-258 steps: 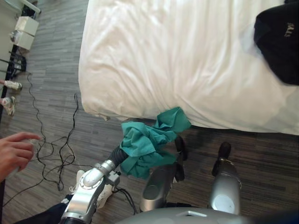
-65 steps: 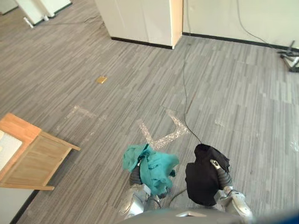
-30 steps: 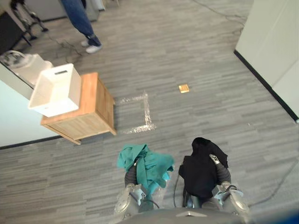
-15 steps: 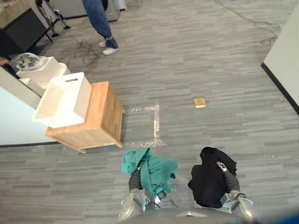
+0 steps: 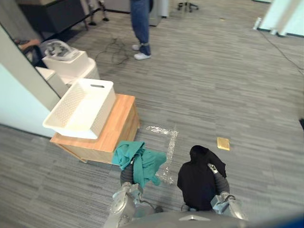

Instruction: Tidy the bed and pick cloth on bed and put in laundry

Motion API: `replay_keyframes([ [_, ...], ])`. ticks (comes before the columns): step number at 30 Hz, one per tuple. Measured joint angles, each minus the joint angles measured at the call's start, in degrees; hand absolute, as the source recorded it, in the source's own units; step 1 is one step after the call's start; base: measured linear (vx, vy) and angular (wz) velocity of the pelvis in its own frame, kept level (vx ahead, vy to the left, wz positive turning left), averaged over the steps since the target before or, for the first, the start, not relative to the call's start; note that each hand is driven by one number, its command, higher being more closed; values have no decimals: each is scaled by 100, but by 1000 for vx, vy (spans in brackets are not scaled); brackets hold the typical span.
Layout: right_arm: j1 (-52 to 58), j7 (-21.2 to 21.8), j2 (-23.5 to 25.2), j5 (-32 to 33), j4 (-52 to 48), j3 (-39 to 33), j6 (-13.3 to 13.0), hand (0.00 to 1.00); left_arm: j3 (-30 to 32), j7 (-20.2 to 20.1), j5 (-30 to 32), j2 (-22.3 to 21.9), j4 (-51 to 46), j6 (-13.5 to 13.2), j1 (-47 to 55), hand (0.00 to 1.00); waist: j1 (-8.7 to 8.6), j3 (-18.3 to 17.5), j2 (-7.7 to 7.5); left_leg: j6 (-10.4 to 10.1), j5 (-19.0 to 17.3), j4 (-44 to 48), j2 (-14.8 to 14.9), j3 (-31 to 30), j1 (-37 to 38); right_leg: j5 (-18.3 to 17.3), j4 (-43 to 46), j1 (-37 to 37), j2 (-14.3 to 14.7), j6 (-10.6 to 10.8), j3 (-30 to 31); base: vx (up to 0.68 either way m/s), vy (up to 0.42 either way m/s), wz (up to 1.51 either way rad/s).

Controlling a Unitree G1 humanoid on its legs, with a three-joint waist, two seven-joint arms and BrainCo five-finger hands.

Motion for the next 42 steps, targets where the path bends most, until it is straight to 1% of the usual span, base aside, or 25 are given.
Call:
replay_keyframes([
  [1, -11, 17, 1, 6, 5, -6, -2, 100, 0, -3, -1, 22, 1, 2, -3, 100, -22, 39, -21, -115, -82, 31, 78, -212, 100, 445, -812, -26, 97, 119, 277, 434, -319, 107],
  [2, -51, 59, 19, 7, 4, -5, -7, 100, 7, -1, -1, 78, 3, 0, -17, 100, -7, 100, -135, -303, -207, 188, 105, -334, 153, 709, -1232, -67, 85, 188, 587, 424, -351, 112],
  [3, -63, 79, 30, 7, 3, -2, -12, 100, 7, -2, 0, 112, 2, 0, 10, 100, 6, 133, -198, -409, -312, 282, 127, -342, 198, 754, -1288, -55, 57, 193, 725, 508, -481, 125],
  [4, -54, 101, 42, 7, -7, 0, -37, 100, 7, -7, 0, 164, -5, -22, 103, 100, -24, 124, -282, -510, -679, 558, 200, -435, 217, 771, -1252, 28, 30, 163, 961, 437, -477, 124],
  [5, -57, 102, -19, 13, -14, -27, -45, 100, -1, -12, 0, 148, 81, -36, 138, 100, -50, 166, -220, -679, -1039, 839, 398, -653, 303, 1213, -783, 36, 156, 174, 1042, 427, -472, 116],
  [6, -92, 101, -58, 31, -30, -29, -50, 100, -12, -27, 0, 94, 104, -46, 151, 100, -31, 149, -34, -764, -1169, 921, 565, -725, 313, 1227, -517, -15, 290, 195, 1017, 423, -460, 69],
  [7, -106, 99, -242, 75, -222, -81, -51, 100, -47, -56, 1, 26, 107, -70, 292, 100, 31, 86, 237, -831, -1341, 910, 903, -797, 319, 909, 25, -236, 542, 135, 897, 430, -412, 36],
  [8, -210, 115, -279, 91, -405, -74, -54, 100, -12, -69, -3, -38, 119, -83, 373, 100, 44, 63, 417, -814, -1170, 912, 1086, -783, 339, 466, 436, -379, 615, 90, 719, 445, -408, 29],
  [10, -438, 131, -279, 98, -386, -104, -44, 100, -13, -70, -48, -41, 241, -81, 364, 100, -3, 114, 390, -720, -574, 1732, 1096, -745, 3, 107, 640, -226, 509, -84, 547, 407, -420, 53],
  [12, -475, 205, -288, 78, -394, -112, -43, 100, -15, -132, -119, -107, 230, -83, 338, 100, -17, 155, 387, -740, 117, 3151, 1386, -514, -665, -33, 339, 281, 566, -256, 244, 434, -467, 75],
  [13, -505, 220, -296, 2, -388, -117, -42, 100, -16, -162, -119, -132, 230, -82, 325, 100, 10, 163, 406, -724, 83, 4062, 1643, -193, -1068, -65, 63, 710, 625, -351, 15, 361, -325, 60],
  [16, -511, 247, -289, -10, -343, -113, -44, 100, -4, -371, -128, -133, 219, -72, 258, 100, 68, 168, 313, -489, -172, 4498, 1826, 837, -1520, -103, -556, 1585, 636, -549, -471, 305, -258, 66],
  [21, -712, 318, -298, -15, -108, -247, -53, 100, 48, -491, -123, -331, 54, -22, 187, 100, 62, 97, 276, -563, -301, 2490, 1357, 2151, -1610, -80, -1132, 2234, 520, -577, -1166, 284, -115, 68],
  [24, -778, 319, -275, -143, -119, -219, -50, 100, 36, -483, -114, -400, -286, -9, 193, 100, 105, 63, 287, -218, 391, 908, 875, 2585, -1571, -162, -1200, 2382, 478, -441, -1568, 313, 43, 84],
  [25, -774, 320, -272, -187, -97, -174, -37, 100, 43, -469, -113, -388, -292, 8, 214, 100, 175, -9, 339, 110, 914, 425, 825, 2748, -1401, -321, -1159, 2521, 533, -237, -1655, 222, 73, 54],
  [29, -957, 349, -47, -232, -97, 174, 6, 100, 264, -366, -112, -209, -291, 55, 251, 100, 262, -264, -230, 248, 827, 300, 452, 2683, -1290, -388, -1062, 2665, 253, -140, -1681, 275, 79, 42],
  [30, -989, 350, 1, -232, -106, 176, 4, 100, 278, -366, -110, -176, -291, 55, 236, 100, 277, -289, -271, 268, 790, 304, 420, 2678, -1280, -374, -997, 2669, 219, -118, -1692, 201, 60, 35],
  [33, -1094, 356, -16, -232, -115, 176, -12, 100, 271, -365, -59, -127, -289, 60, 101, 100, 310, -284, -254, 183, 556, 259, 340, 2409, -1015, -374, 192, 2556, -63, -47, -1825, 184, 78, 59],
  [34, -1084, 353, -19, -234, -115, 196, -32, 100, 219, -371, 16, -79, -291, 61, 66, 100, 313, -284, -286, 153, 498, 111, 202, 2150, -781, -235, 1357, 2262, -388, -103, -1799, 195, 65, 107],
  [35, -1092, 336, -19, -235, -114, 201, -61, 100, 208, -373, 41, -33, -290, 93, 29, 100, 212, -244, -365, 190, 490, -38, 44, 1809, -564, 322, 2529, 1844, -711, -342, -1542, 230, 48, 121],
  [36, -1086, 317, -10, -235, -109, 218, -68, 100, 208, -370, 117, 10, -286, 105, 18, 100, 143, -218, -329, 216, 461, -50, 25, 1665, -506, 186, 2976, 1648, -768, -351, -1351, 199, -6, 144],
  [37, -1070, 299, -9, -236, -114, 252, -91, 100, 187, -374, 231, 49, -233, 114, -51, 100, 39, -232, -352, 252, 391, -36, 23, 1351, -438, -207, 3345, 1281, -690, -364, -995, 197, -17, 136],
  [38, -1067, 258, -6, -236, -135, 256, -139, 100, 193, -372, 235, 101, -230, 114, -83, 100, 40, -228, -346, 262, 361, -65, 28, 1086, -353, -418, 3313, 977, -557, -379, -684, 207, -34, 127],
  [41, -998, 130, -6, -237, -363, 228, -200, 100, 166, -376, 234, 220, -213, 114, -100, 100, -7, -200, -280, 145, 354, -109, 69, 545, -182, -562, 2384, 573, -117, -295, -45, 210, -60, 110],
  [42, -922, 57, -6, -238, -564, 222, -226, 100, 132, -394, 235, 275, -164, 114, -120, 100, -77, -211, -254, 102, 333, -108, 87, 248, -173, -513, 1605, 499, 141, -210, 394, 218, -129, 139],
])
